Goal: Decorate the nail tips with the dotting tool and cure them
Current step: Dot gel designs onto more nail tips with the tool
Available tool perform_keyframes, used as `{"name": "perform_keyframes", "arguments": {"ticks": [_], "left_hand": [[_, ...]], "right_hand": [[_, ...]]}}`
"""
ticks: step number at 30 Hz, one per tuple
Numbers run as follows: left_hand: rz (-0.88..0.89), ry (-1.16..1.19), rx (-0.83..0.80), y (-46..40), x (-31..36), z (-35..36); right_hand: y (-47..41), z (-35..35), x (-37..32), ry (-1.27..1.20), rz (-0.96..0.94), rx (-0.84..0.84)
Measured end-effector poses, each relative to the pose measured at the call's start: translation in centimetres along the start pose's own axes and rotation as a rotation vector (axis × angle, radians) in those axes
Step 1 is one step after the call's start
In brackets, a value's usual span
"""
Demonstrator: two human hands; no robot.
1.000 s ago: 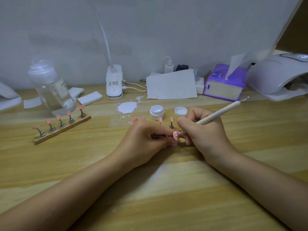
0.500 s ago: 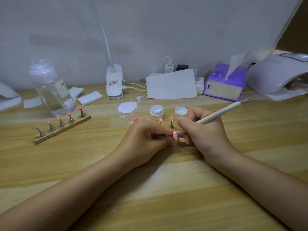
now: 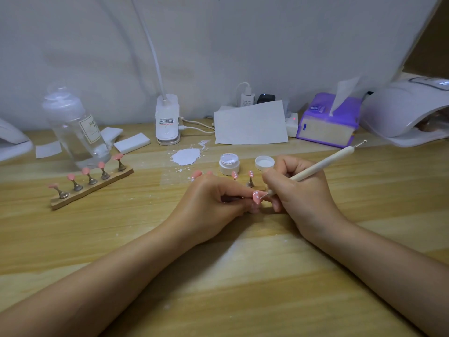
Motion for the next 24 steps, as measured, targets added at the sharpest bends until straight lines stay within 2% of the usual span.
{"name": "perform_keyframes", "arguments": {"ticks": [24], "left_hand": [[-0.037, 0.05, -0.032, -0.11, -0.55, 0.17]], "right_hand": [[0.22, 0.46, -0.16, -0.025, 0.024, -0.023]]}}
Point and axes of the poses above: each hand's wrist, its own y-axis away from the middle knuckle, its own z-axis out of the palm, x = y × z, the point moved 8 cm from there along -y, towards the middle knuckle, and after that the axes turned 10 degrees about -z, right-handed, at the moved point
